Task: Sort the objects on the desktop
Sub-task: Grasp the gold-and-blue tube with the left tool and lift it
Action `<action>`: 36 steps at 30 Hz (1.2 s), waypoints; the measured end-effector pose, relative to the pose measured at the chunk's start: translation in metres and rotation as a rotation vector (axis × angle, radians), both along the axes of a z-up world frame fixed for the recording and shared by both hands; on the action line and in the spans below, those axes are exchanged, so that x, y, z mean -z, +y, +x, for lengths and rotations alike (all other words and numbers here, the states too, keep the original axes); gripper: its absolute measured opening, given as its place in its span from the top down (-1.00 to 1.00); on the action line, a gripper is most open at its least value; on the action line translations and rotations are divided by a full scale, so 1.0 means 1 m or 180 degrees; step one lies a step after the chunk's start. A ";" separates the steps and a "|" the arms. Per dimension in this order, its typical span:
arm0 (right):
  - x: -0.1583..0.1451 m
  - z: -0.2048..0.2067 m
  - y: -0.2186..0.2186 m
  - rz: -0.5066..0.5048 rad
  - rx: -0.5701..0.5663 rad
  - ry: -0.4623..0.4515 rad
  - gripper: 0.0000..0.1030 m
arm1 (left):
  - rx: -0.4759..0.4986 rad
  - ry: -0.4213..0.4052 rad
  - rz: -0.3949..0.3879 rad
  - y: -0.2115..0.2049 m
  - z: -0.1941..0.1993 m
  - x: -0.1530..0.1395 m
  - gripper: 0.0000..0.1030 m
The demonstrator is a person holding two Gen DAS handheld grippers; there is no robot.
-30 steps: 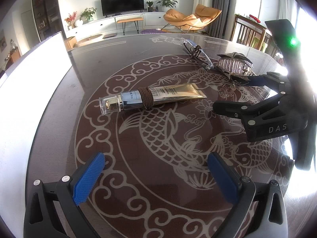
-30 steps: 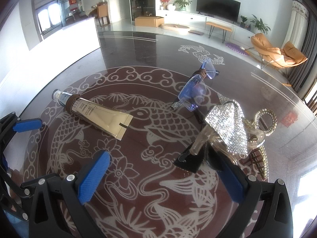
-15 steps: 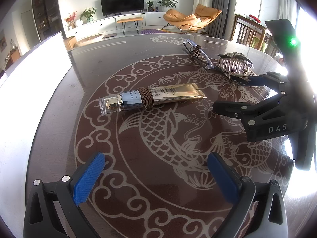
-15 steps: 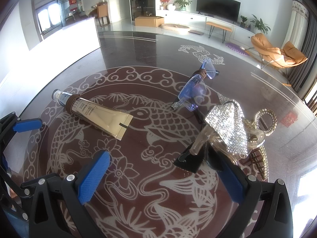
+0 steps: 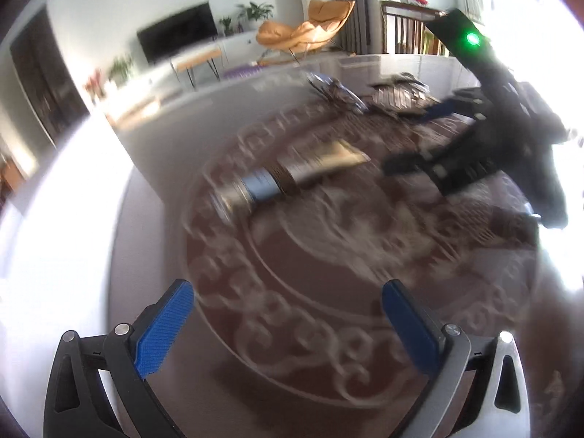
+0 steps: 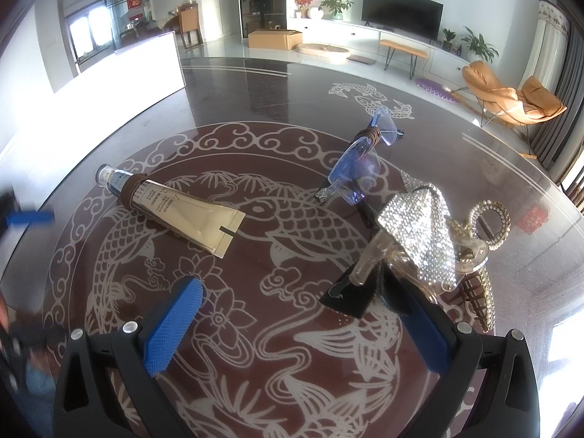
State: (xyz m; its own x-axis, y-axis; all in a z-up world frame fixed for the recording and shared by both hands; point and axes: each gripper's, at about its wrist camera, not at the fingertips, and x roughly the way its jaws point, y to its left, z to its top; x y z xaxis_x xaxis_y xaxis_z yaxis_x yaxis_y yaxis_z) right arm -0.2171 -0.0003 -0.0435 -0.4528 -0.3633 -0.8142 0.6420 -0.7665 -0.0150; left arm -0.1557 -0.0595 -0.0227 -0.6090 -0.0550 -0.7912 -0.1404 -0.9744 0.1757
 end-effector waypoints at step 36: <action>0.000 0.001 0.001 -0.0005 0.0005 0.0002 -1.00 | -0.0267 -0.0178 0.0963 -0.020 0.051 0.016 0.45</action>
